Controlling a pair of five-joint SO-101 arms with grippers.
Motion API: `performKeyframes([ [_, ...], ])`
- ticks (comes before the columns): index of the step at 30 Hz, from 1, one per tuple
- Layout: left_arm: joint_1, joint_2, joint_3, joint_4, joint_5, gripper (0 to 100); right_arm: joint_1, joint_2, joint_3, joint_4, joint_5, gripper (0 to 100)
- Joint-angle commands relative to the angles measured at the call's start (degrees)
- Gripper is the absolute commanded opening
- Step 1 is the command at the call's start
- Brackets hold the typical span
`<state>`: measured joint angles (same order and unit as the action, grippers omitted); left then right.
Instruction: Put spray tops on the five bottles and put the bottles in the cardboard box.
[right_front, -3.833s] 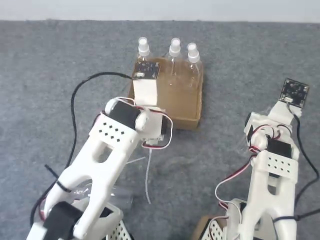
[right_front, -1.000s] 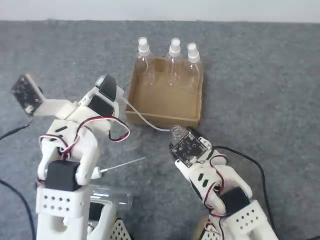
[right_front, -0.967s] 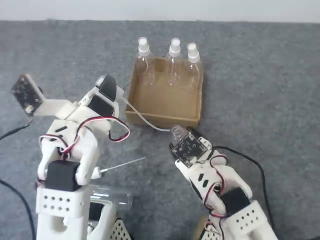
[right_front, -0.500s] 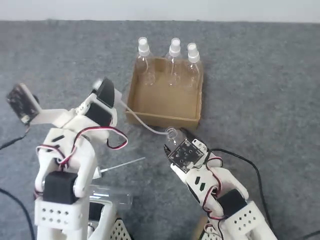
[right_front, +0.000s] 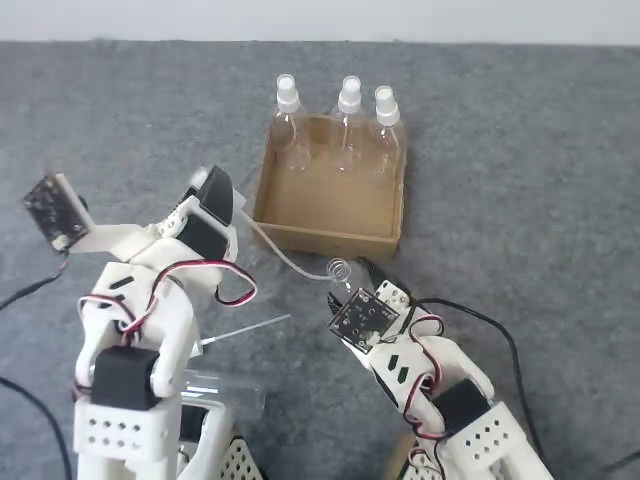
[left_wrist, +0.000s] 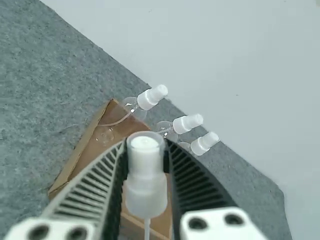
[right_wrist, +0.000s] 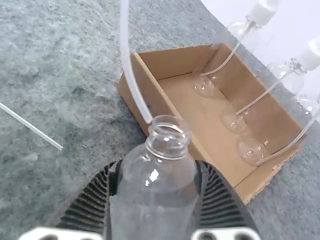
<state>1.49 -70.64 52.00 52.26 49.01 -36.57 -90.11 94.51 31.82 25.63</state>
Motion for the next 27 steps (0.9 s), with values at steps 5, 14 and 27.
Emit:
performKeyframes([
  [5, -0.35, -1.14, 3.03, -5.01, -0.62, 1, -3.30, -1.36, -0.79, 0.48, 3.16, 3.1],
  [14, -0.79, -1.14, 4.97, -7.03, -1.49, 1, -4.00, -1.36, -0.79, 1.01, 3.87, 3.1],
  [27, -2.29, -1.14, 3.56, -6.77, -0.53, 1, -4.09, -1.36, -0.79, 1.01, 3.87, 3.1],
])
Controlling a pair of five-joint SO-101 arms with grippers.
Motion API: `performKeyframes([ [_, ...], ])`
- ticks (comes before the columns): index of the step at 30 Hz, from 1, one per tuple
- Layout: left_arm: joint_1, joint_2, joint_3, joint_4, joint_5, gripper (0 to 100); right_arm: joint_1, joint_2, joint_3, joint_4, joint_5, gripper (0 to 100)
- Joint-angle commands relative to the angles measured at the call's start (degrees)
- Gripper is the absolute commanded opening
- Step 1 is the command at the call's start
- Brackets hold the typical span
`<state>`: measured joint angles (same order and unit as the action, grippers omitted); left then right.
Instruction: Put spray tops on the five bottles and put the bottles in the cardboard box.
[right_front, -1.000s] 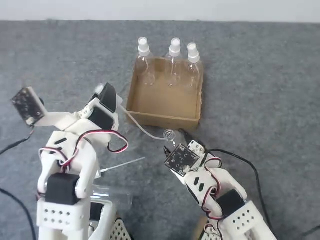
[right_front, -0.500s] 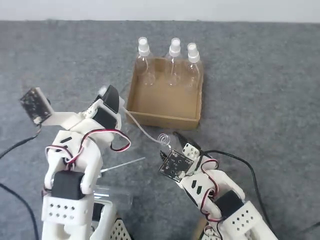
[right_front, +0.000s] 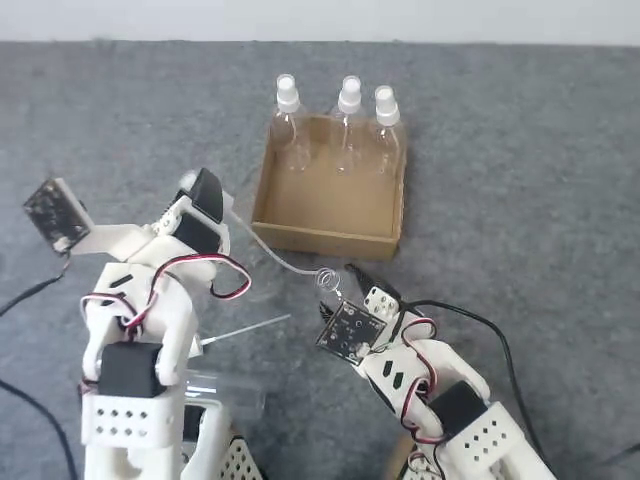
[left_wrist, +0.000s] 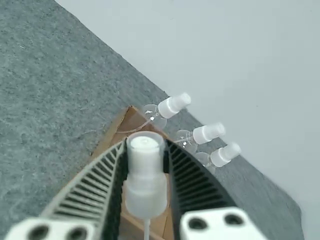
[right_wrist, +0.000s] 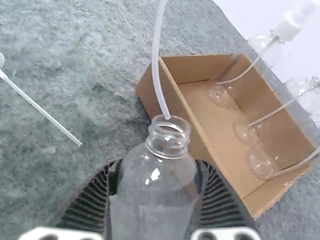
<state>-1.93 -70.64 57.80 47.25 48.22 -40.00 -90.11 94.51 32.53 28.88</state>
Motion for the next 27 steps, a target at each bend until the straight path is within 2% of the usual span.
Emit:
performKeyframes([
  [1, 1.32, -1.14, -2.33, -1.76, 0.26, 1, -0.66, -1.36, -0.79, 0.31, 0.62, 3.1],
  [9, 1.23, -1.85, -3.82, -1.67, 0.53, 1, -0.66, -1.36, 0.35, -0.13, 0.79, 3.1],
  [17, 1.41, -12.57, -3.56, 3.87, 0.35, 1, -0.66, -1.36, 0.35, -0.13, 0.79, 3.1],
  [24, 1.32, -13.36, 2.33, -2.29, -0.88, 1, -0.66, -1.36, 0.35, -0.13, 0.79, 3.1],
  [27, 1.76, -13.36, 3.38, -2.55, -1.58, 1, -0.66, -1.36, 0.35, -0.13, 0.79, 3.1],
])
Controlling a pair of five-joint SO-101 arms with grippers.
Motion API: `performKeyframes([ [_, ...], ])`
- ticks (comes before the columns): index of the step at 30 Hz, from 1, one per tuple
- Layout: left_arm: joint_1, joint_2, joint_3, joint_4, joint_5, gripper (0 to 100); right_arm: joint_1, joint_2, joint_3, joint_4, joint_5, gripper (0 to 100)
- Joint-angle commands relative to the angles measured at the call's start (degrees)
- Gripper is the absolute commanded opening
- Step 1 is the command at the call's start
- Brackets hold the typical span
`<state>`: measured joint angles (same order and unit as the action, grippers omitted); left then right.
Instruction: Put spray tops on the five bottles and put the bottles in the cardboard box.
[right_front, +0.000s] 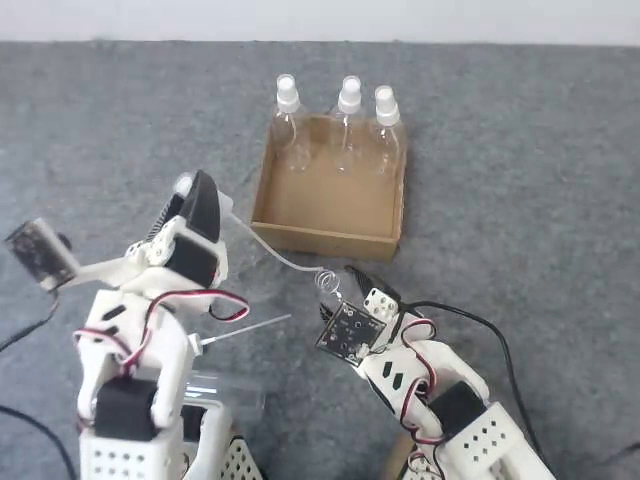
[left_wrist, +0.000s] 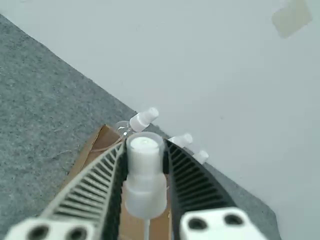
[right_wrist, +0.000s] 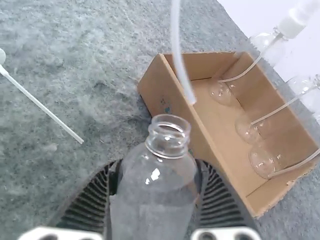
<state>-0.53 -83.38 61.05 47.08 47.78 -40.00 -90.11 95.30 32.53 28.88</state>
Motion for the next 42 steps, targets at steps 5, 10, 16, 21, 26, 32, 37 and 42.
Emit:
performKeyframes([
  [5, 0.35, -0.62, 2.15, -2.29, -1.23, 1, -0.66, -1.36, -0.44, -0.13, 0.79, 3.1],
  [10, 0.44, -0.62, 2.51, -1.23, -1.23, 1, -0.66, -1.36, -0.44, -0.04, 0.79, 3.1],
  [16, 4.92, -0.62, 2.59, 1.23, -1.14, 1, -0.66, -1.36, -0.53, 0.31, 0.79, 3.1],
  [21, 5.63, -0.62, 5.49, -2.20, -1.05, 1, -0.75, -1.36, -0.53, 0.31, 0.79, 3.1],
  [26, 5.71, -0.62, 9.45, -7.82, -1.14, 1, -0.75, -1.36, -0.70, 0.31, 0.70, 3.1],
  [32, 12.48, -0.88, 12.53, -9.32, -1.76, 1, -0.75, -1.36, -0.70, 0.31, 0.53, 3.1],
  [37, 16.53, -0.88, 14.20, -9.14, -4.66, 1, -0.75, -1.36, -0.88, 0.31, 0.70, 3.1],
  [42, 21.71, -0.88, 16.04, -9.05, -8.26, 1, -0.75, -1.36, -0.88, 0.13, 0.79, 3.0],
])
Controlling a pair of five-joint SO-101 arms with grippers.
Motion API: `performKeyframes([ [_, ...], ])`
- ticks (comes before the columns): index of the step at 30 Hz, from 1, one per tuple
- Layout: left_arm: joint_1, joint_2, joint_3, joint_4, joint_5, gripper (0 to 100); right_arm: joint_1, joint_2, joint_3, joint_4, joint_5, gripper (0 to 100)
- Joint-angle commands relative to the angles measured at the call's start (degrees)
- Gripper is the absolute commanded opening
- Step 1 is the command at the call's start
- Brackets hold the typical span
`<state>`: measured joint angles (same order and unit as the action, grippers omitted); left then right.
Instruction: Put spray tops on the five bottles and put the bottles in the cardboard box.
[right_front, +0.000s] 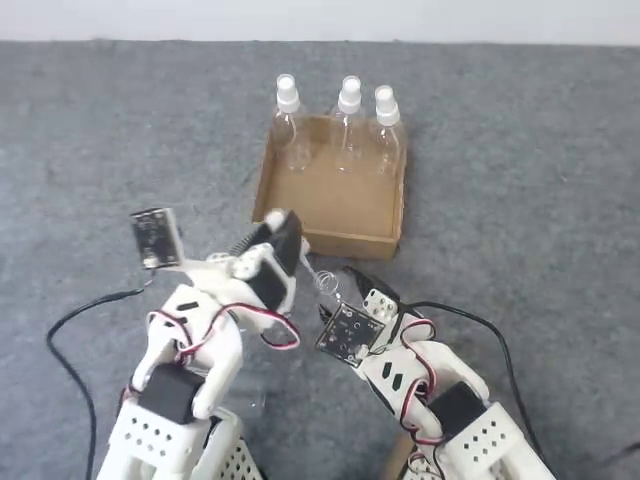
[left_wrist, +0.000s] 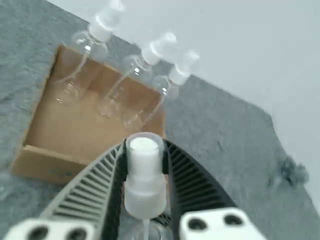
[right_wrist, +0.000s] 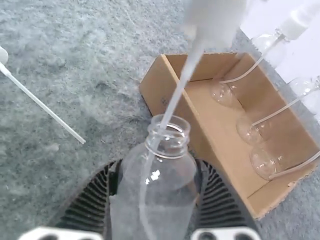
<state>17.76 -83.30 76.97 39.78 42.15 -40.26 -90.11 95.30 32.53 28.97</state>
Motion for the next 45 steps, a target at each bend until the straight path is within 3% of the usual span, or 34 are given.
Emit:
performKeyframes([
  [1, 4.31, -0.97, 0.48, -1.76, -3.25, 1, -0.48, -1.36, -0.88, 0.04, 0.70, 3.0],
  [12, 8.00, -0.70, 2.15, -1.93, -7.12, 1, -0.22, -6.81, -0.44, 0.92, 0.53, 3.0],
  [17, 8.09, -0.70, 2.24, -1.85, -7.12, 1, -0.40, -14.73, -0.70, 7.08, 0.35, 3.0],
  [24, 12.75, -1.05, 3.82, -1.58, -7.30, 1, -0.04, -13.93, -0.44, 6.99, 0.26, 2.9],
  [34, 12.84, -1.14, 3.74, -1.58, -7.21, 1, -0.04, -13.93, -0.44, 7.08, 0.18, 0.6],
  [40, 12.92, -1.14, 3.74, -1.58, -7.21, 1, 0.04, -13.93, -0.88, 7.08, -4.75, 0.6],
  [45, 12.92, -1.14, 3.74, -1.23, -7.03, 11, 0.04, -13.93, -0.79, 7.08, -4.92, 0.6],
])
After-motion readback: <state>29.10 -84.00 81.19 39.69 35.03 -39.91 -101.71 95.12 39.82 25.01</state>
